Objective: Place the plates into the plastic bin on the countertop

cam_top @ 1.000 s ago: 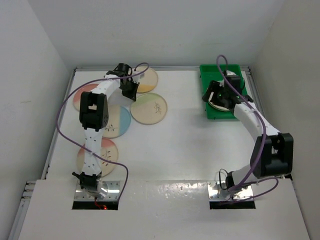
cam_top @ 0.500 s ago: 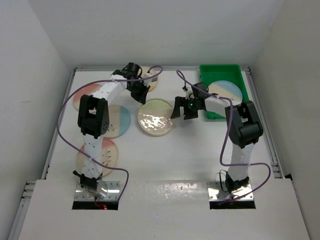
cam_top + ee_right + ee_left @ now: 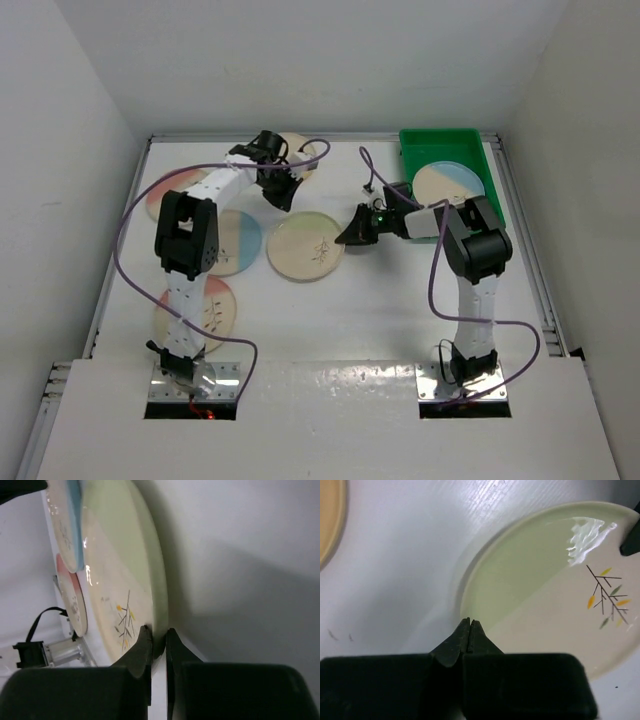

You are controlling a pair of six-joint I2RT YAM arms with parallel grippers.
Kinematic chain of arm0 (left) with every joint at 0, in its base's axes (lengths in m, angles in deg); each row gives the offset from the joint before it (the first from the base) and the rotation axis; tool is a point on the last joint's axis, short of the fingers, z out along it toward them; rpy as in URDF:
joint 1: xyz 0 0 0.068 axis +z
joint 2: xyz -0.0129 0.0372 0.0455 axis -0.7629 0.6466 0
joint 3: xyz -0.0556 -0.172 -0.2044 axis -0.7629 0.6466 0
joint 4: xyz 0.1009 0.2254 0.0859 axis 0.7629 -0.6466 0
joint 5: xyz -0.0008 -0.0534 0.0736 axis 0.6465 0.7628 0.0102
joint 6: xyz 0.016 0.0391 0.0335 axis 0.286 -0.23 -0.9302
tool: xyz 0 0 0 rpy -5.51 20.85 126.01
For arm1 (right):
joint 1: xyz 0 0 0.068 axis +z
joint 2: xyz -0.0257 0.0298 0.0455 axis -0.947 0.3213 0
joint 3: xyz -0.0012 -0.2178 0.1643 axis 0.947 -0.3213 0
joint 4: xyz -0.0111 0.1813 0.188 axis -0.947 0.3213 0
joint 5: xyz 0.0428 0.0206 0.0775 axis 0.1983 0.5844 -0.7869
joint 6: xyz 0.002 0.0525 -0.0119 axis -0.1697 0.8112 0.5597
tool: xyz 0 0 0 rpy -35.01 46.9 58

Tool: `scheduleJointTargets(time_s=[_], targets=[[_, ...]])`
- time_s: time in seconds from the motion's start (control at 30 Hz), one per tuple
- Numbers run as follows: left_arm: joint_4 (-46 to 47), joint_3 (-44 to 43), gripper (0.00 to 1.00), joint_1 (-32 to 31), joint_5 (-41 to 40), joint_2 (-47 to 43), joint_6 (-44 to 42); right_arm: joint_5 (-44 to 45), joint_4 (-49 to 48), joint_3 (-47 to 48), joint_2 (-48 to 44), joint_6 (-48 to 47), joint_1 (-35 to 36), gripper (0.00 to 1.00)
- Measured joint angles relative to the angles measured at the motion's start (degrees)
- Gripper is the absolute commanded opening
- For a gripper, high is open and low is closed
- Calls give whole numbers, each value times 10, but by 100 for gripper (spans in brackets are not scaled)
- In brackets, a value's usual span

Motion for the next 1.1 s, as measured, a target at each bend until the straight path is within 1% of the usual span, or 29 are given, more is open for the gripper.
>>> scheduleJointTargets(time_s=[0.1,0.17,0.23,0.27,0.3,0.4,0.47,0.53,0.63,0.7,0.8,0.97,1.0,1.1], targets=[[1,0,0,0,2,10,3,5,-26,-35,-1,38,1,0],[2,0,0,-4,2,10,3,5,-25,-49,-11,51,-2,0],[3,-1,9,-4,0,10,4,10,-18,-55,-31,54,-6,0],[2,-3,23,-3,-1,10,4,17,-10,-59,-50,53,-10,0],[2,-7,30,-3,-3,10,5,27,-3,-63,-69,53,-16,0],[1,-26,41,5,-6,7,19,56,10,-73,-135,59,-45,0],[3,-39,45,15,-9,0,27,71,4,-78,-176,75,-76,0],[4,-49,47,28,-12,-12,32,83,-23,-90,-218,106,-115,0],[7,-56,47,40,-24,-33,35,107,-99,-128,-266,173,-179,0],[8,-56,47,44,-33,-44,35,120,-139,-151,-278,211,-222,0],[9,-56,49,44,-40,-51,34,166,-189,-193,-281,266,-286,0],[10,-33,52,44,-58,-56,34,256,-188,-242,-278,312,-355,0],[10,-26,53,44,-62,-56,34,272,-181,-244,-275,317,-363,0],[7,-5,53,44,-73,-57,34,291,-180,-243,-258,326,-376,0]])
